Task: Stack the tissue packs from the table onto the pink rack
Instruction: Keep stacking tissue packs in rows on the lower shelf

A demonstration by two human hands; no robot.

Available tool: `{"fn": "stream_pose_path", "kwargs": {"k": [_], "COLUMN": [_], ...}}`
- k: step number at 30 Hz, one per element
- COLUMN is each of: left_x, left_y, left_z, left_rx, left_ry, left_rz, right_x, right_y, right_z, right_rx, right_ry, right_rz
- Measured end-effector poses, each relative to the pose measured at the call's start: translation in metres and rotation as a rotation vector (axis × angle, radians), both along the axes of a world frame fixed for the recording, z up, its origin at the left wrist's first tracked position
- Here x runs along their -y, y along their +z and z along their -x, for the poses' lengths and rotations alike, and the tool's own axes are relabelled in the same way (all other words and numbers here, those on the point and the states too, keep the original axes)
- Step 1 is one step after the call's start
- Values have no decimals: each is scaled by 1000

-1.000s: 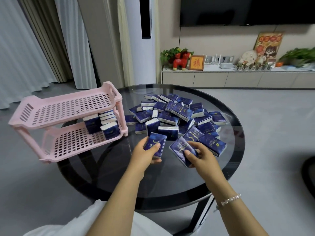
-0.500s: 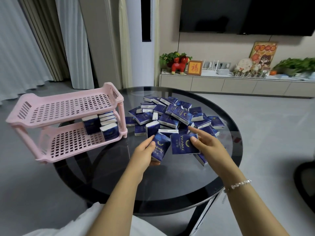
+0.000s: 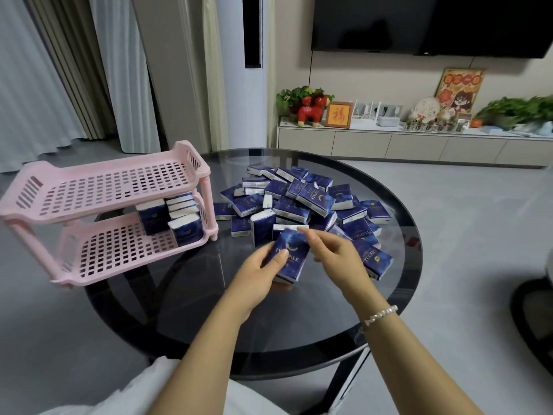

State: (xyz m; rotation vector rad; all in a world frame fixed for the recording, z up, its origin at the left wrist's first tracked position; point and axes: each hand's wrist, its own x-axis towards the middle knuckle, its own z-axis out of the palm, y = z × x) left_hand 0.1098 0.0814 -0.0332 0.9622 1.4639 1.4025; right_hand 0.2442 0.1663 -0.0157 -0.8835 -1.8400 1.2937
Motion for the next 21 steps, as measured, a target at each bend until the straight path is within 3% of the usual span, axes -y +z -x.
{"fn": "stream_pose_path", "kwargs": {"k": [3,11,13,16,18,21], "left_x": [-2,-10,-13,-16,-18,-20], "left_y": [-2,-4,-6,-9,-10,-11], "left_z": [-2,-12,-15,-13,-12,-13], "left_rx": [-18,-23,11,113,153,154], "left_ry": [-20,-81,-49,54,101,110], "left_rz": [18,82,92,100,97,101], "right_x": [1,-7,-11,-23,-32,-38], "right_y": [-4,0,-3,-9,-11,-14], "right_z": [-9,-30,-33,-46,-59,-75], "right_rx": [-51,90,131,253,474,799], "right_ry": [161,191,79,-316,-516,-580], "right_rz": [158,95,11,-221,-319,-251]}}
